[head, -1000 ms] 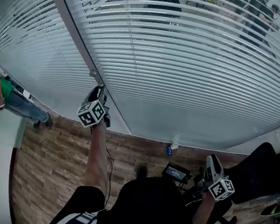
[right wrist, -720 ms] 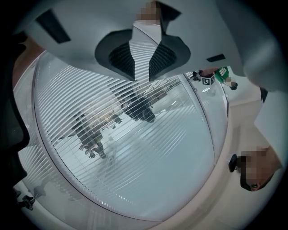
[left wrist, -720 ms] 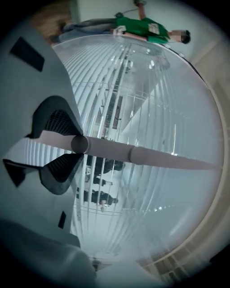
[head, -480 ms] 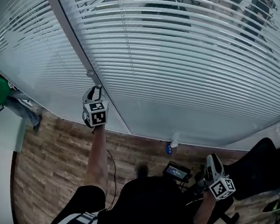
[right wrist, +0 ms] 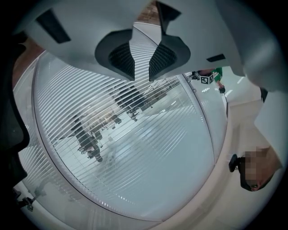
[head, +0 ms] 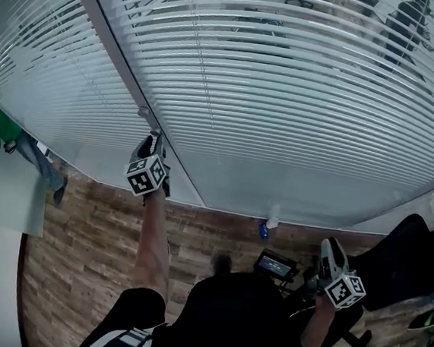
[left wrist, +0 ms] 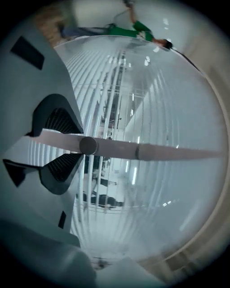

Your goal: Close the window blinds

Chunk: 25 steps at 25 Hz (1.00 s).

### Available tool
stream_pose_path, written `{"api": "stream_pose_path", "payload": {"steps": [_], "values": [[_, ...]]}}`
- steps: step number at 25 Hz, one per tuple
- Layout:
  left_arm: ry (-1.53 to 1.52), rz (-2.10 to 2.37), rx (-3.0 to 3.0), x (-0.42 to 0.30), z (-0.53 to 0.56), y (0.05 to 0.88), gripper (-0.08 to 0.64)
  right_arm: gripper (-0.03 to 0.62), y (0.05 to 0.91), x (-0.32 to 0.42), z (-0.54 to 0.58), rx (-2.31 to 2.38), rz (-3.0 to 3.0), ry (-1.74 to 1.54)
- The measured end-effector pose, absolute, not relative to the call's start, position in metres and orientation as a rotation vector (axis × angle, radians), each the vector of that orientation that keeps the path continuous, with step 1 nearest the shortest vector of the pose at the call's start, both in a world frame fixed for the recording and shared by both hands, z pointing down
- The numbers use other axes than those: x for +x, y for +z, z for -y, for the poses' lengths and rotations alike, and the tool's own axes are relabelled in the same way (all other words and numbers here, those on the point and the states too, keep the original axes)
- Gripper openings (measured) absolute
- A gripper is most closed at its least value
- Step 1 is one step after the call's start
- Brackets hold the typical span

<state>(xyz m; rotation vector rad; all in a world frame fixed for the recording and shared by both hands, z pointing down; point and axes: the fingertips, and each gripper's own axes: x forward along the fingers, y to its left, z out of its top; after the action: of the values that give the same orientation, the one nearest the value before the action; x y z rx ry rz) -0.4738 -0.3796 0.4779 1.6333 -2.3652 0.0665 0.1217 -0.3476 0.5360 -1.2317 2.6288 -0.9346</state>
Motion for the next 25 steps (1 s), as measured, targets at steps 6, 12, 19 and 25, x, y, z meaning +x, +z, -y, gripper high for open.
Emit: {"api": "stream_pose_path", "payload": {"steps": [6, 12, 19, 25], "values": [[-0.313, 2.216, 1.658, -0.475, 0.382, 0.469, 0.134, 0.101, 0.536, 0.126, 0.345, -1.254, -2.619, -0.934], [-0.363, 2.219, 1.635, -0.479, 0.382, 0.466, 0.133, 0.101, 0.539, 0.131, 0.343, -1.266, -2.612, -0.94], [0.175, 2.418, 1.656, -0.475, 0.383, 0.467, 0.133, 0.101, 0.539, 0.127, 0.344, -1.252, -2.619, -0.94], [0.734, 2.548, 1.598, -0.476, 0.384, 0.479, 0.13, 0.101, 0.541, 0.126, 0.345, -1.238, -2.625, -0.936]]}}
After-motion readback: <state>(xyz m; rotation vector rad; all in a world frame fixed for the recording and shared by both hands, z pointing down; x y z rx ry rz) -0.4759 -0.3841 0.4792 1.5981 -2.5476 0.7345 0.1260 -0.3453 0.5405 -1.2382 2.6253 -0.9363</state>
